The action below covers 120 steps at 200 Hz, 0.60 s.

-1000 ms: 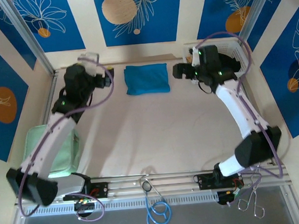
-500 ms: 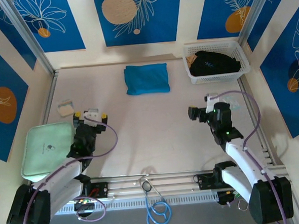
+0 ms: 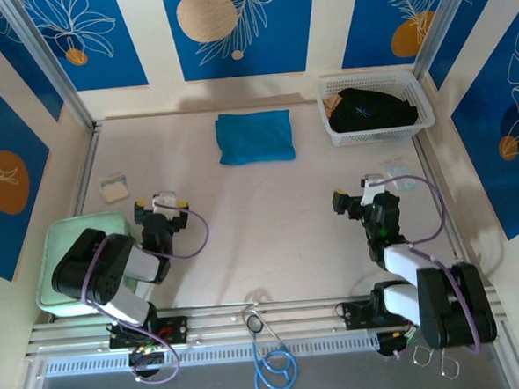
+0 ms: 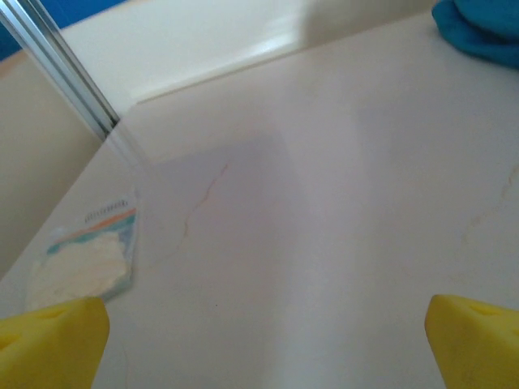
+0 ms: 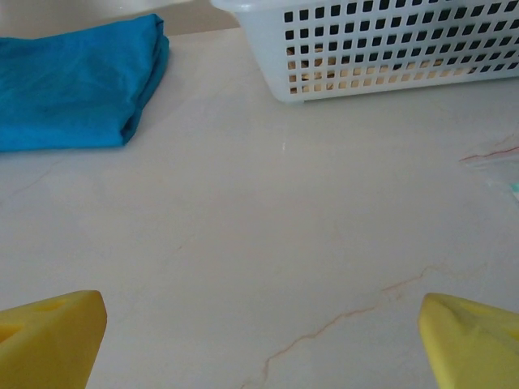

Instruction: Fold and stack the t-shirts

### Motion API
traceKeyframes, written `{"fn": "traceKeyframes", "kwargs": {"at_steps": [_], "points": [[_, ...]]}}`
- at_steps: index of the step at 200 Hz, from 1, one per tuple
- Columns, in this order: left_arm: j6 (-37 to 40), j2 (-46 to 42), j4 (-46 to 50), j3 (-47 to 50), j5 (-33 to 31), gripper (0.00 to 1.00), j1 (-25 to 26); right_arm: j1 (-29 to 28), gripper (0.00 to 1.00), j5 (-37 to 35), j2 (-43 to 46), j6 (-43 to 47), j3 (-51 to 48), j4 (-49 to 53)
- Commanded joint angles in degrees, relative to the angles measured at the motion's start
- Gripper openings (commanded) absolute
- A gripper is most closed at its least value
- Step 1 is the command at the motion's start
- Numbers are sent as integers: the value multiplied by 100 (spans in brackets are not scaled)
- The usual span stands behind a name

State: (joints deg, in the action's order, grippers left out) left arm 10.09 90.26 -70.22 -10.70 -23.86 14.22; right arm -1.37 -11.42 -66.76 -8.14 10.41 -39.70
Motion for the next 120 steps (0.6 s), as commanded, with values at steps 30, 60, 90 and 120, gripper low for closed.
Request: {"fn": "traceKeyframes", "kwargs": {"at_steps": [30,60,90,120], "points": [[-515,-4,1021,-811,1044,99,-568,100,99,534,-2224,201,830,-1991],[-730,-46,1344,-947,1072,100,-727,244,99,937,-2056,186,1331,-684],[-711,-26,1299,-945,1049,100,-727,172,99,808,-2060,234,1355,-649],[-714,-26,1309,-951,1050,100,-720,169,99,808,-2060,232,1366,-648]]}}
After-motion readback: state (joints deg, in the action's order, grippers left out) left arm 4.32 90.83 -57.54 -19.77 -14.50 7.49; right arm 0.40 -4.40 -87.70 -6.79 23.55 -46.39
